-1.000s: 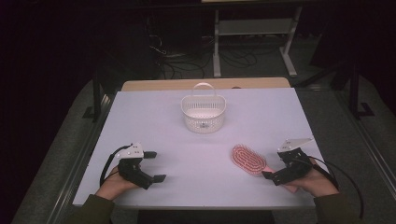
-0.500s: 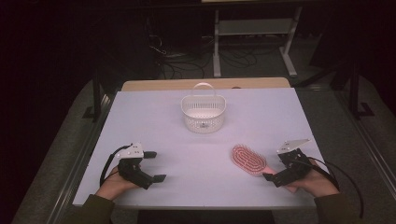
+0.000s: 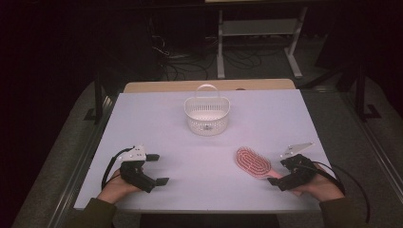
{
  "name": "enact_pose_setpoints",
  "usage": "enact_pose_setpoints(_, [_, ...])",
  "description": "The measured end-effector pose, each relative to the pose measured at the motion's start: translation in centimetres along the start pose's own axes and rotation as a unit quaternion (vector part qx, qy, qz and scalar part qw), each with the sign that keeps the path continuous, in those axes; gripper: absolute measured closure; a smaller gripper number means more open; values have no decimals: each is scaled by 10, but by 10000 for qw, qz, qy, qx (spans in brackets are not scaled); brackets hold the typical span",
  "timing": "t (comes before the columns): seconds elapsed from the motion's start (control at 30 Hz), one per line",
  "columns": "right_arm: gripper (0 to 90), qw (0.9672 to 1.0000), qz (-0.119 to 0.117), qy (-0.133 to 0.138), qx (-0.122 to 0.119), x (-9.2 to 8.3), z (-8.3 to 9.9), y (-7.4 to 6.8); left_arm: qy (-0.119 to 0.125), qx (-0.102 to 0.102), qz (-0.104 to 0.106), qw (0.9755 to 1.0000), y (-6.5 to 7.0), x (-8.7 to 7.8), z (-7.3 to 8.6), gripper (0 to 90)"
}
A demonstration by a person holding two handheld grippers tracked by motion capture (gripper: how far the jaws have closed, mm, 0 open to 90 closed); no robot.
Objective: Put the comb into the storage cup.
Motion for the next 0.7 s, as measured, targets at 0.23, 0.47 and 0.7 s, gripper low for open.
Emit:
enact_pose_setpoints(0.23, [258, 10000, -86, -38, 2, 0, -1, -3, -9, 3, 1, 10000, 0, 0, 0, 4])
enact_pose_setpoints(0.47, [357, 9999, -126, -79, -15, 0, -1, -5, -8, 4, -2, 10000, 0, 0, 0, 4])
enact_pose_setpoints(0.7, [438, 9998, -151, -117, -44, 1, -3, -5, -2, 7, -7, 10000, 0, 0, 0, 4])
Point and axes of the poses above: each handheld gripper's, and its own axes: x roughly forward along the jaws, z roughly out of its underside, y roughly to its right, the point moved 1 cm from there along x, roughly forward along the jaws, and after that the axes turned 8 degrees about z, right-handed, at the moved point
